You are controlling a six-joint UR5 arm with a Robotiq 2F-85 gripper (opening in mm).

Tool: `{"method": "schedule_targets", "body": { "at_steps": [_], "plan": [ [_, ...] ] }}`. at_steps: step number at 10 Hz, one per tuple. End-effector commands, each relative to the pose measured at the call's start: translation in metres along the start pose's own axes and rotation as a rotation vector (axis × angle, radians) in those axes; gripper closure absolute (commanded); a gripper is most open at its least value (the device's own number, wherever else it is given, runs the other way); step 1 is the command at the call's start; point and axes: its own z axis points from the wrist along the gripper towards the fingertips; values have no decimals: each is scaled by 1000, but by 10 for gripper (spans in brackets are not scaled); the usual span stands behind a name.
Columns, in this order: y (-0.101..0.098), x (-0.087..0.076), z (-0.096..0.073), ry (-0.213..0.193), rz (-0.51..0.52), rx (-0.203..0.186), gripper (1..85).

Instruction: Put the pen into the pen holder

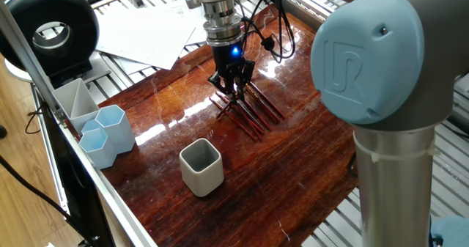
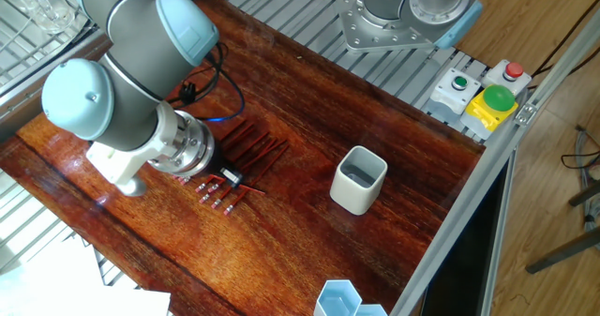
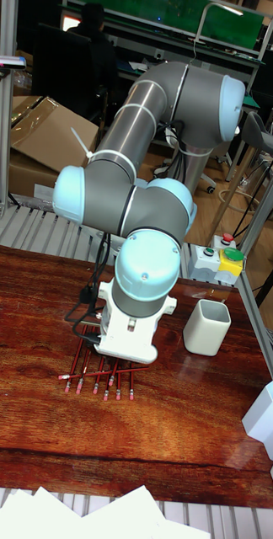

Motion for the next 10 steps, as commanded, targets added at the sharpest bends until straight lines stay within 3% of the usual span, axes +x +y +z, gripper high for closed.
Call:
{"method": "schedule_targets", "body": {
  "at_steps": [1,5,8,10],
  "plan": [
    [6,-4,-2,-9,7,-17,590],
    [4,-8,-1,-19,21,-9,653],
    [8,-6,-4,-17,64,-6,803],
    [10,-4,-6,-17,73,-5,840]
  ]
}}
